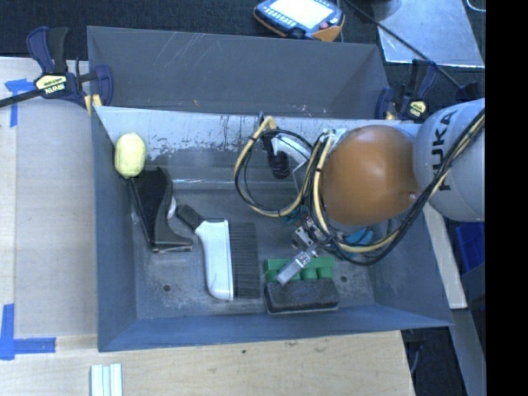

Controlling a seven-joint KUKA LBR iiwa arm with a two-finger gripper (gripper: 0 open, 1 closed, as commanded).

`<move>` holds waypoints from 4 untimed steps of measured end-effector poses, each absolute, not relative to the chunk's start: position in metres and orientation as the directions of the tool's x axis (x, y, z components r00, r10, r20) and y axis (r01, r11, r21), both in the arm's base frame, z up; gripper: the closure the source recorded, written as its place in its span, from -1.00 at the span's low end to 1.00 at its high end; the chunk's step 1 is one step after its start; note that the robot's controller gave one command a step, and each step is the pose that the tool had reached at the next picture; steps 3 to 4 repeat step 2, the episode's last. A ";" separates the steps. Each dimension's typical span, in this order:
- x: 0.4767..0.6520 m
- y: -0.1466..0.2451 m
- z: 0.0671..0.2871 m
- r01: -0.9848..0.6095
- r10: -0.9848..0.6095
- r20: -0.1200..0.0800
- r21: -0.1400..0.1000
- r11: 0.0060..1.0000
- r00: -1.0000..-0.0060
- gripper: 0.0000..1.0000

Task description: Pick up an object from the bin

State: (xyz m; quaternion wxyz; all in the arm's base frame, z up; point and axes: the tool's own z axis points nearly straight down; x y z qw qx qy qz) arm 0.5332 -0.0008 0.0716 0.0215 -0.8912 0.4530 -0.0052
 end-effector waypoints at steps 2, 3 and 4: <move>0.569 -0.068 0.264 -0.511 -0.512 0.019 -0.047 -0.858 0.859 1.00; 0.569 -0.068 0.264 -0.511 -0.512 0.019 -0.047 -0.858 0.859 1.00; 0.569 -0.068 0.264 -0.511 -0.512 0.019 -0.047 -0.858 0.859 1.00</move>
Offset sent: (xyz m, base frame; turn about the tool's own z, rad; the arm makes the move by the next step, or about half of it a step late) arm 0.0000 0.0000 0.0000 0.0000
